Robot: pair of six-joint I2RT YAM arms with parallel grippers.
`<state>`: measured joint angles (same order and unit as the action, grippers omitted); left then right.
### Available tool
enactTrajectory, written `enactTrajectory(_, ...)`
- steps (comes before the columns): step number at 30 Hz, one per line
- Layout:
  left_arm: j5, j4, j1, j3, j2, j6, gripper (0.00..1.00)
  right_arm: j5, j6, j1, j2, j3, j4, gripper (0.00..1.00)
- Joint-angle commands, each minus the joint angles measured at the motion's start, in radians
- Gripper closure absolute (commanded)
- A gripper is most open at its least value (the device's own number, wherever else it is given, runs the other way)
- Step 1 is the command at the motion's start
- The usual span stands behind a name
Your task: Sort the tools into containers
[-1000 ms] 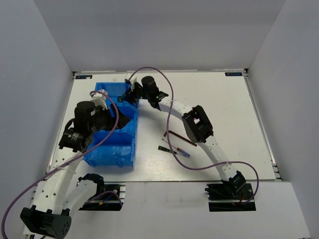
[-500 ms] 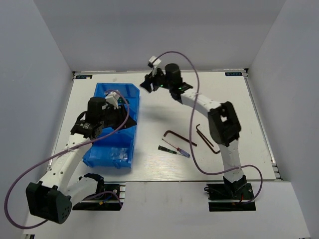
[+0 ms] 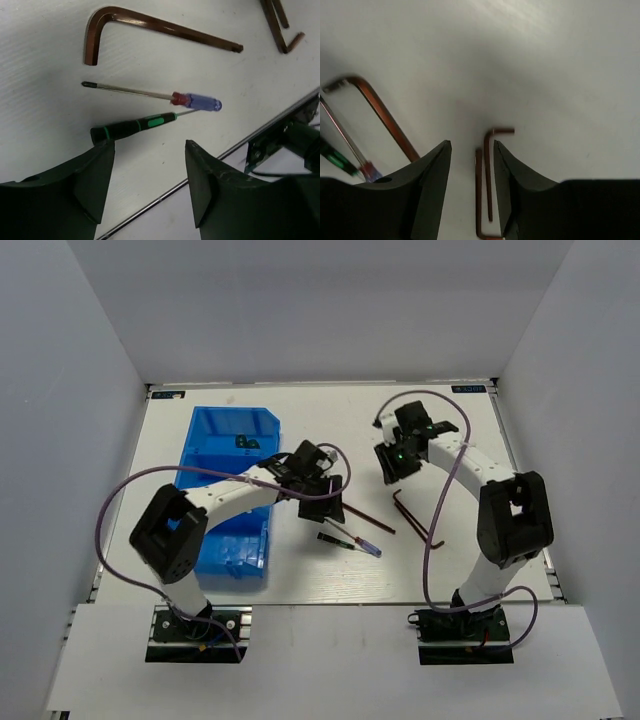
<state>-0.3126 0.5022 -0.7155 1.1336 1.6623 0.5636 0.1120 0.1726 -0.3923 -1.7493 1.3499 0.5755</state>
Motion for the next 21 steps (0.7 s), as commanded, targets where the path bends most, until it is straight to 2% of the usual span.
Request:
enactTrajectory(1, 0.185, 0.064, -0.044, 0.119, 0.052, 0.169, 0.31, -0.005, 0.018, 0.041, 0.140, -0.107, 0.129, 0.54)
enactTrajectory(2, 0.205, 0.076, -0.056, 0.142, 0.069, 0.258, 0.31, -0.005, 0.012, 0.047, 0.172, -0.124, 0.126, 0.54)
enactTrajectory(6, 0.248, 0.087, -0.076, 0.261, 0.166, 0.433, 0.34, 0.011, -0.021, 0.112, 0.250, -0.225, 0.112, 0.54)
enactTrajectory(10, 0.326, 0.186, -0.119, 0.495, 0.331, 0.567, 0.41, 0.026, -0.054, 0.161, 0.323, -0.268, 0.106, 0.54)
enactTrajectory(12, 0.326, 0.324, -0.130, 0.649, 0.423, 0.631, 0.46, 0.046, -0.065, 0.187, 0.359, -0.285, 0.109, 0.54)
enactTrajectory(13, 0.313, 0.370, -0.130, 0.708, 0.517, 0.647, 0.49, 0.048, -0.071, 0.196, 0.367, -0.290, 0.107, 0.54)
enactTrajectory(14, 0.297, 0.474, -0.139, 0.765, 0.557, 0.659, 0.49, 0.057, -0.074, 0.213, 0.385, -0.299, 0.109, 0.54)
enactTrajectory(16, 0.297, 0.545, -0.153, 0.880, 0.605, 0.680, 0.50, 0.070, -0.081, 0.222, 0.425, -0.314, 0.107, 0.54)
enactTrajectory(21, 0.398, 0.573, -0.200, 0.870, 0.527, 0.751, 0.50, 0.089, -0.081, 0.270, 0.502, -0.385, 0.098, 0.54)
